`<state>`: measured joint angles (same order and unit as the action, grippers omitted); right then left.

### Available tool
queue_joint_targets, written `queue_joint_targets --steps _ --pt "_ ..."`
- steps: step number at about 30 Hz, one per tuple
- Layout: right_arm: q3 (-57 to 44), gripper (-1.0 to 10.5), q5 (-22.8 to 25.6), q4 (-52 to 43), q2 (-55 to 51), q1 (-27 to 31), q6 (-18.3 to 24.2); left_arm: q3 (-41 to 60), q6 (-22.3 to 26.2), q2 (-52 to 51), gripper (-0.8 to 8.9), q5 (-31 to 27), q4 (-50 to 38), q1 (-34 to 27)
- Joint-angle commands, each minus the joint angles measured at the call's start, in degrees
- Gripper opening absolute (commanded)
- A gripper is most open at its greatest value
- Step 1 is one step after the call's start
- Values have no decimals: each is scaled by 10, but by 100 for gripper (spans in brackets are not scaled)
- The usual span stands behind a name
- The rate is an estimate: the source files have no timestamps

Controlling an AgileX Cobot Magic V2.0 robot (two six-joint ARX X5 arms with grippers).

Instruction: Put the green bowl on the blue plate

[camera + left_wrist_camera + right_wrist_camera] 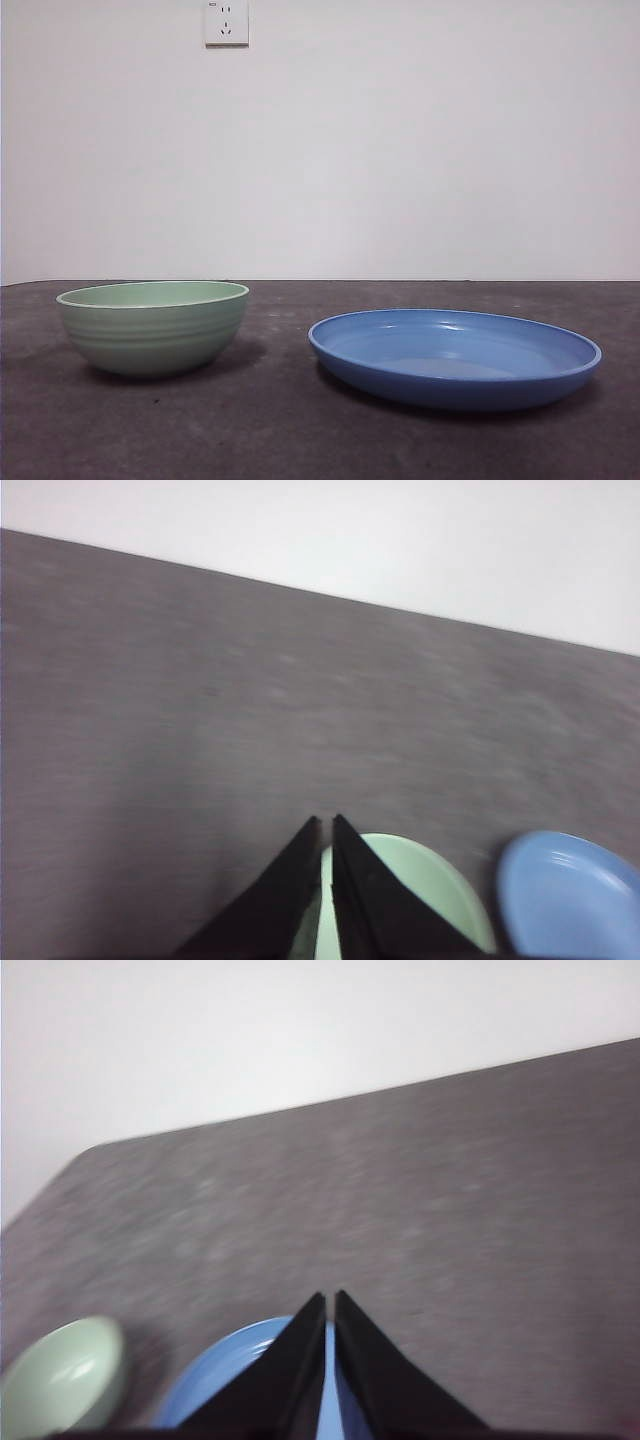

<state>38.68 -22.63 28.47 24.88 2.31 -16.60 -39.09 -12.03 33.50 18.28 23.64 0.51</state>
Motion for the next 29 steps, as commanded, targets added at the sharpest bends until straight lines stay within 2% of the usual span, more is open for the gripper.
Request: queue_joint_targets --steps 1,4,10,16,23,25,27,29 --pt "52 12 -65 32 44 0 25 -53 0 38 18 59 26 0" --pt "98 12 -121 75 84 0 52 -98 13 71 18 102 69 4" --pt "164 12 -188 155 135 -24 96 -167 59 108 18 168 178 25" --pt "169 12 -200 177 139 -55 100 -172 60 102 20 190 188 49" --pt "169 14 -199 197 139 -57 100 -172 60 100 46 190 189 59" --pt "169 21 -199 200 140 -57 100 -172 60 101 121 190 189 59" --pt "169 125 -197 200 140 -57 100 -172 60 101 233 190 188 59" --pt "169 308 -192 200 139 -57 100 -172 60 101 364 190 188 59"
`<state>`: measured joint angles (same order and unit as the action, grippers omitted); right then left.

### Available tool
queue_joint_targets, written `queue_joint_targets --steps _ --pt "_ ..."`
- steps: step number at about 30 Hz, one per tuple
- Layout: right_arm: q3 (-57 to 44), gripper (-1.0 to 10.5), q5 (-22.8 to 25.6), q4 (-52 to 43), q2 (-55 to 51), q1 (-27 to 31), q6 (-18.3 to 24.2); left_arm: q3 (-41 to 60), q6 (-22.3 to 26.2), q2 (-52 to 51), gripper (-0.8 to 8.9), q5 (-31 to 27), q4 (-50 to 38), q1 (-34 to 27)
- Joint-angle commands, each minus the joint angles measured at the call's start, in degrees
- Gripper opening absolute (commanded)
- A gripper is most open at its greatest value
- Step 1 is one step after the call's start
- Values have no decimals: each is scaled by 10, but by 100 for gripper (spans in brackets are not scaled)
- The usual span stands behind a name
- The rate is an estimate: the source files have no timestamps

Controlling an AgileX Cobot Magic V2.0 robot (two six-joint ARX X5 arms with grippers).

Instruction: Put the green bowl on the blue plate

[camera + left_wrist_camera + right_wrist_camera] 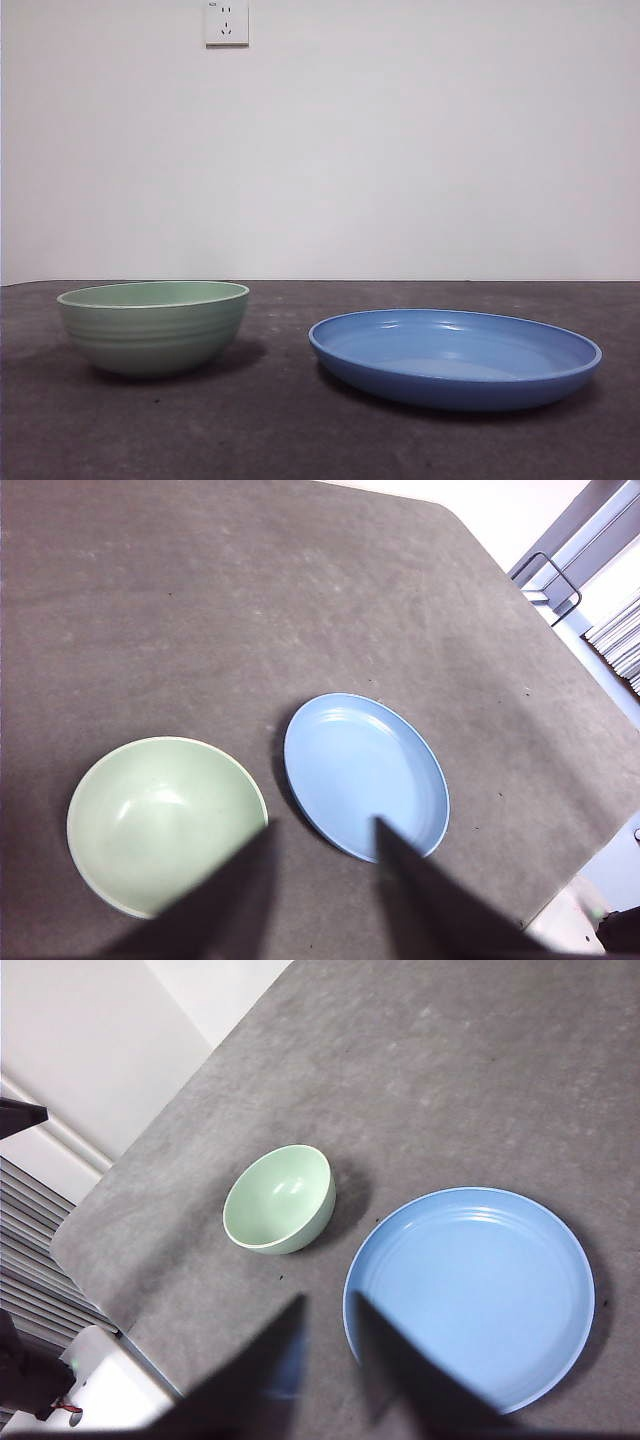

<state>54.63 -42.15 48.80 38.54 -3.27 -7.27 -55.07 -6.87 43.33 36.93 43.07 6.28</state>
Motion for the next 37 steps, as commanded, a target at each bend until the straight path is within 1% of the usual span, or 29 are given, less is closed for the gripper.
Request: queue_joint_targets --steps 1,3,5,7,11,13,16,21,24,26,37 --pt "10 391 3 -3 3 -1 7 -12 9 2 429 3 -7 2" --pt "10 552 3 -3 3 -1 7 -12 9 2 527 3 -7 2" --pt "10 621 3 -3 3 -1 7 -12 9 3 579 3 -7 2" --pt "10 624 3 -3 3 -1 7 -12 10 6 595 2 -7 2" --pt "10 624 2 -3 3 -1 7 -11 33 18 593 -1 -6 2" --pt "10 624 2 -3 3 -1 7 -11 37 28 593 -13 -6 2" --pt "10 624 2 -3 3 -1 7 -11 37 48 590 -54 -6 2" --pt "10 624 2 -3 3 -1 6 -11 37 99 590 -141 -5 2" --pt "10 624 2 -3 3 -1 6 -11 36 138 590 -172 -3 2" --pt "10 624 2 -3 3 -1 5 -11 35 169 590 -179 -4 2" --pt "10 624 2 13 3 -1 4 -11 14 349 589 -179 -33 9"
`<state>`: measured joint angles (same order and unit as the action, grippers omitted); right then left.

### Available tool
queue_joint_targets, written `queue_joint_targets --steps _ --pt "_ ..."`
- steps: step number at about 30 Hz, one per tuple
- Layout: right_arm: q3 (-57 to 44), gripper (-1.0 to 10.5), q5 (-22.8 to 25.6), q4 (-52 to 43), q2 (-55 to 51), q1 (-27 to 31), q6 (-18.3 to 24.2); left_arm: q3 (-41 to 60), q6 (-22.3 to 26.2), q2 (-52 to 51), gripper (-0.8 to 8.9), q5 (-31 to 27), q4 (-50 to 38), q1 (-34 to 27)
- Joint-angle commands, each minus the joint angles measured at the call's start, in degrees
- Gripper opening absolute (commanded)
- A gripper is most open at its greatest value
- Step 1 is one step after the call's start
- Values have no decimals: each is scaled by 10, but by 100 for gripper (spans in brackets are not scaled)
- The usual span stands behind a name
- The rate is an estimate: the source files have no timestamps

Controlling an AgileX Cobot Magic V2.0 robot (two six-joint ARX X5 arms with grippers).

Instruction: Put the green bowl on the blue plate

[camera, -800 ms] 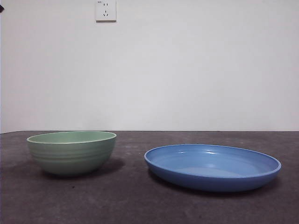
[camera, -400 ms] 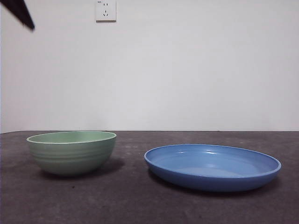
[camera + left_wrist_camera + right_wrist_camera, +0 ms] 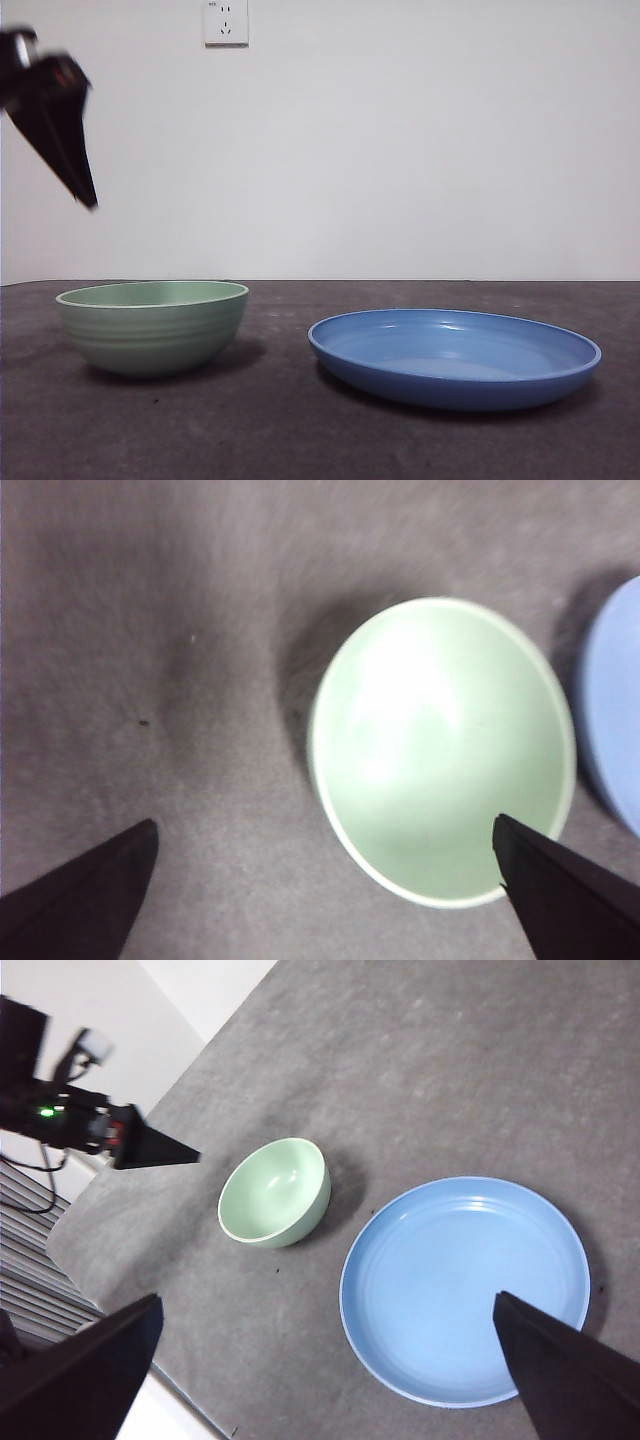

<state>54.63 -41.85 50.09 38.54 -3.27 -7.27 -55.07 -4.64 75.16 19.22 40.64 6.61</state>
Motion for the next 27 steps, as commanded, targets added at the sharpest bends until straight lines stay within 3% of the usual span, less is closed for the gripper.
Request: queue_joint_targets --steps 1,14,23,27 --pt "10 624 -2 2 3 -1 4 -11 -8 47 589 -2 -14 8" --pt "10 624 -1 23 3 -1 4 -28 -8 189 580 -55 -54 62" --pt "10 624 -1 27 3 -1 4 -29 -8 195 436 -58 -65 68" --pt "10 624 -1 27 3 -1 4 -29 -8 195 322 -58 -71 68"
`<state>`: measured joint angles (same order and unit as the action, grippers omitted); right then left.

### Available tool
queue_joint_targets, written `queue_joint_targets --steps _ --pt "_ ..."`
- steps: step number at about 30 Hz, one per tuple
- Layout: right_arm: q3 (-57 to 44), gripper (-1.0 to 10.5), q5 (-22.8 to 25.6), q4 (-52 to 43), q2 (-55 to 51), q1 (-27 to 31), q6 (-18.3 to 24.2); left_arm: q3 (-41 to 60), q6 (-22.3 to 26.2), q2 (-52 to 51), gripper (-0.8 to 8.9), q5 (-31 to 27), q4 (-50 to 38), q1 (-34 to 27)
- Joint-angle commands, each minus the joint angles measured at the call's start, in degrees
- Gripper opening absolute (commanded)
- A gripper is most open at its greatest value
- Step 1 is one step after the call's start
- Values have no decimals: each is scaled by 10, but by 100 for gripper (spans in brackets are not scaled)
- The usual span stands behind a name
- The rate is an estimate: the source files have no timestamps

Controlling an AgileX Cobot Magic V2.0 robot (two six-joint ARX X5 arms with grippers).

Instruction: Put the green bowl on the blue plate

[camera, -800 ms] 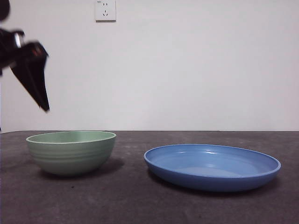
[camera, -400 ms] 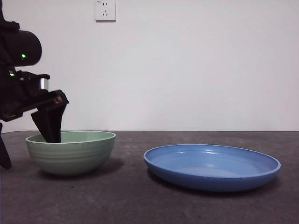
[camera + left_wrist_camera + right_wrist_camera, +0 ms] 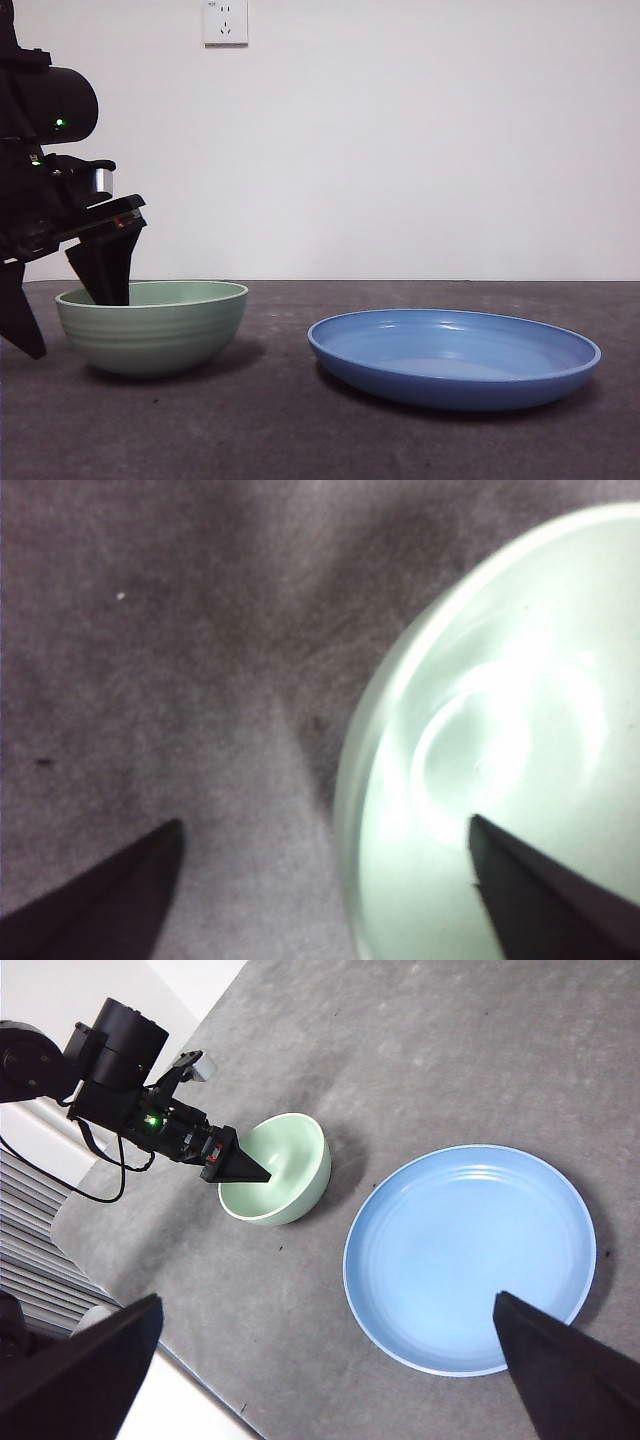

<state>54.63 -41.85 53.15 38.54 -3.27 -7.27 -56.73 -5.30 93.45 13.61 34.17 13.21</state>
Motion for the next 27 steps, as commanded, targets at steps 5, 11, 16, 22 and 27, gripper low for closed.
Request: queue_joint_targets --steps 5,11,16,22,27 --pt "10 624 -1 -3 3 -1 2 -17 -1 12 202 -2 -8 2" --pt "10 624 -2 -3 3 -1 0 -26 -1 12 81 -2 -6 2" --pt "10 624 -2 -3 3 -1 0 -29 -1 12 28 -2 -6 2" --pt "10 624 -1 -3 3 -1 0 -33 -1 12 15 -2 0 2" --pt "10 624 -1 -3 3 -1 0 -75 1 12 15 -4 52 9"
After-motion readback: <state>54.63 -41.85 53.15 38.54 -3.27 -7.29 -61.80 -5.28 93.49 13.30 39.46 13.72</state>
